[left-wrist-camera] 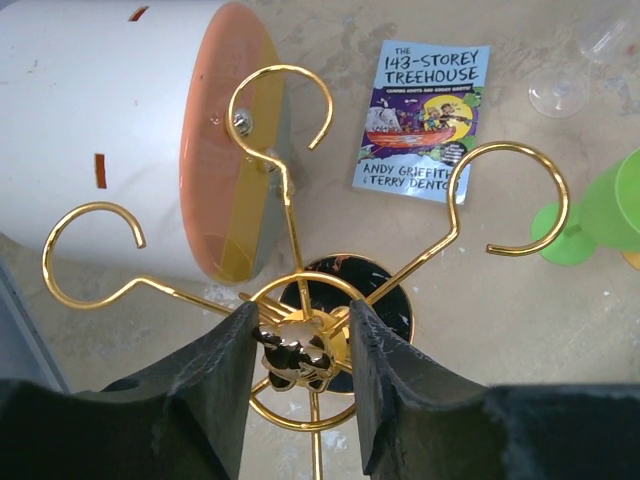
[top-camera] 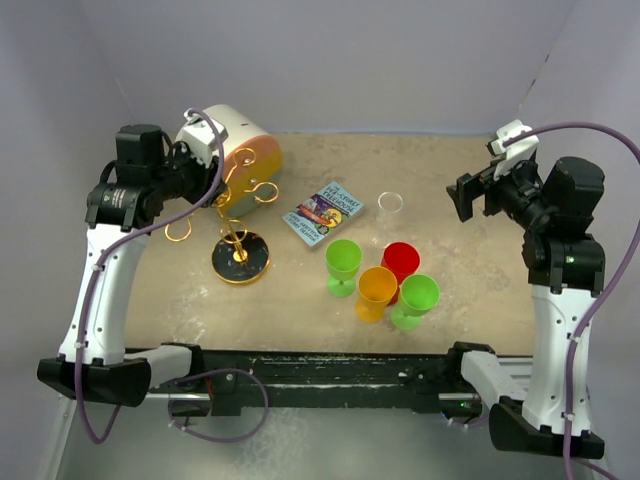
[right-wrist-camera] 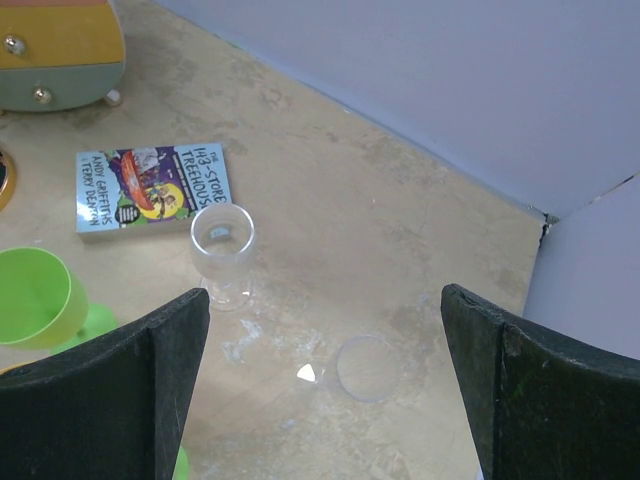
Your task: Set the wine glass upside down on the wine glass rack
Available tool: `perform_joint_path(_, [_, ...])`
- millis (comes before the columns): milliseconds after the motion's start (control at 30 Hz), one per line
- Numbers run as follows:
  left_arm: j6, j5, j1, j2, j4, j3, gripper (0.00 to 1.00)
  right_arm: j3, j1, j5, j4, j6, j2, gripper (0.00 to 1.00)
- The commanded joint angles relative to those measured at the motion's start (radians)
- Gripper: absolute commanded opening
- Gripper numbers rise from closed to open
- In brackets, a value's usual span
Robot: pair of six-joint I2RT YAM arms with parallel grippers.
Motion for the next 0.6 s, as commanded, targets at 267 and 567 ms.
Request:
perform_joint_path(267, [-0.04, 0.198, -0.016, -0.046, 0.071, -0.02, 0.04, -0.025, -0.004, -0.02, 0.04, -0.008, -0.003, 1.0])
perform_joint_path(567, [-0.096, 0.243, -0.084, 0.009, 0.164, 0.025, 0.0, -0.011, -0.005, -0.032, 0.027, -0.019, 0.038, 1.0])
